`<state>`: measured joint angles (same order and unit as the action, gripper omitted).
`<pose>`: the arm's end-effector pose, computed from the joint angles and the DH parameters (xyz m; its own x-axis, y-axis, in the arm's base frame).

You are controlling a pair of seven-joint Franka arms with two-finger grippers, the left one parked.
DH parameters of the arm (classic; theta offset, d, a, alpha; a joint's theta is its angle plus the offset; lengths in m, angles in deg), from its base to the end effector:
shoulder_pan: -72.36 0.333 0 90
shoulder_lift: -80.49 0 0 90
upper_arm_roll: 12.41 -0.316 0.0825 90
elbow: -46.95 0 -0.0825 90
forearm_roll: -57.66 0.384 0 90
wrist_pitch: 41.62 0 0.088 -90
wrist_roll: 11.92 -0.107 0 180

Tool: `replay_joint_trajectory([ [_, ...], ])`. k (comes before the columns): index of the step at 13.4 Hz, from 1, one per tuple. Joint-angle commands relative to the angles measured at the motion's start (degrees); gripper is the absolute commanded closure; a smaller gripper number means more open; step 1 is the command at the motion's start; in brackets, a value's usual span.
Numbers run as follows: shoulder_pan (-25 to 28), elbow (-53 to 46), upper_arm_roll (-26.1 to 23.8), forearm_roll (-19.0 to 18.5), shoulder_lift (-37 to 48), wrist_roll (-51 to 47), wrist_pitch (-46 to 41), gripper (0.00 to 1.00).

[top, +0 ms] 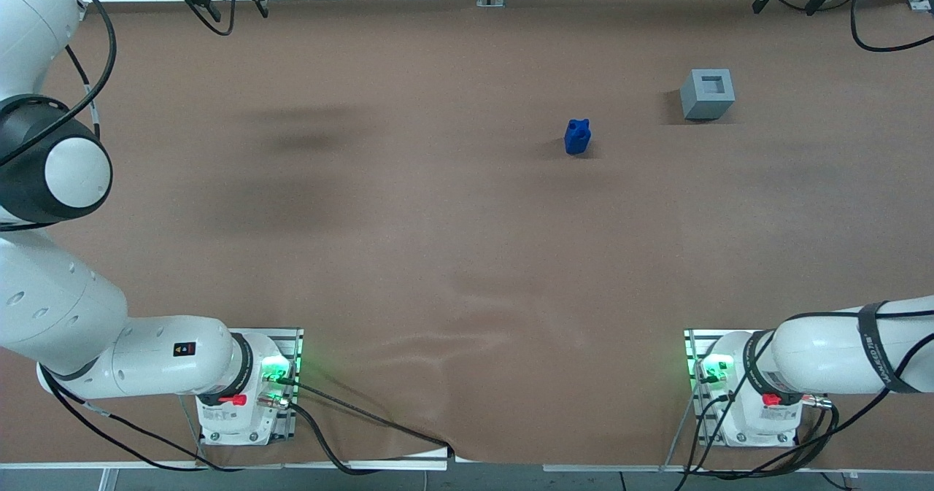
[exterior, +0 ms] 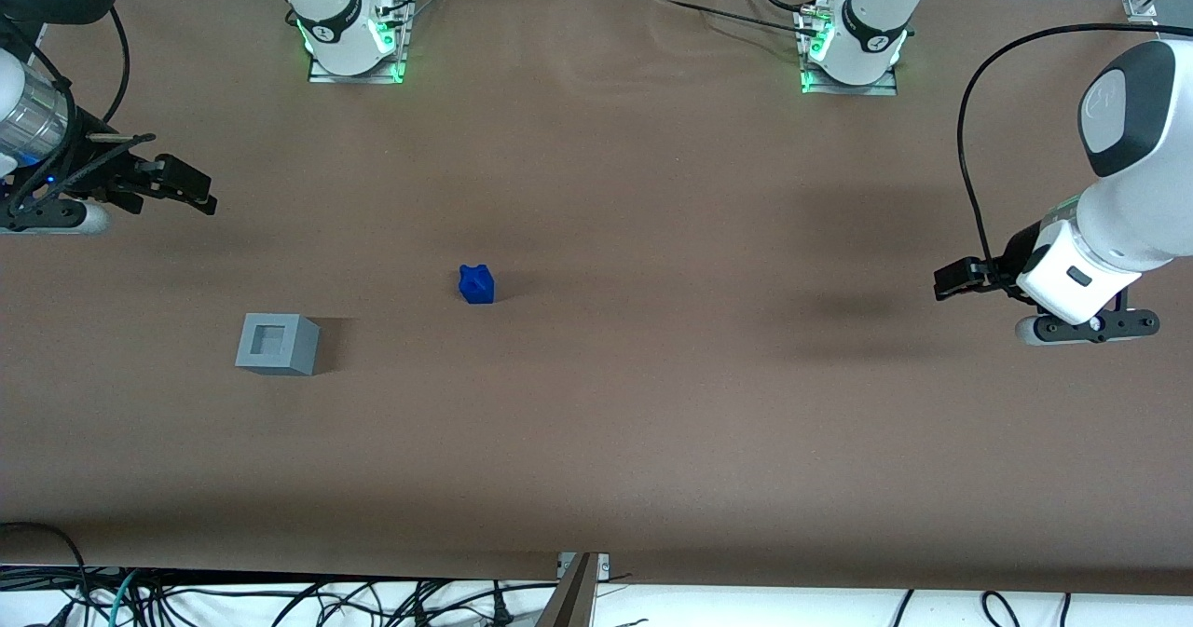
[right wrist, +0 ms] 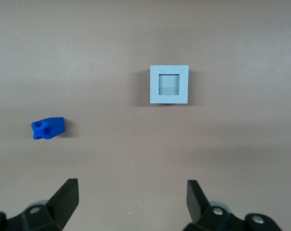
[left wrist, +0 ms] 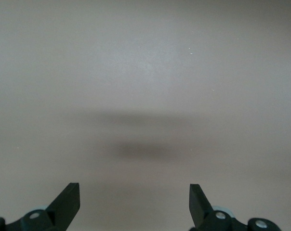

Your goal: Insert blue part into gray base with right arm

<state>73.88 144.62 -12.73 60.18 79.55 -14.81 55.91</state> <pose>0.5653 0.0223 0.5631 0.9995 -0.0240 -0.0211 -0.0249 -0.9988 -0.0426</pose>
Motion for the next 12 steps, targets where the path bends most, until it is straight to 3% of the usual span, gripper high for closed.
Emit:
replay_joint_trajectory([
  [1,-0.29,-0.54,-0.13,0.29,-0.03,0.08,-0.06,0.01],
  [12,-0.12,-0.63,-0.22,-0.24,-0.03,0.35,-0.41,0.01],
])
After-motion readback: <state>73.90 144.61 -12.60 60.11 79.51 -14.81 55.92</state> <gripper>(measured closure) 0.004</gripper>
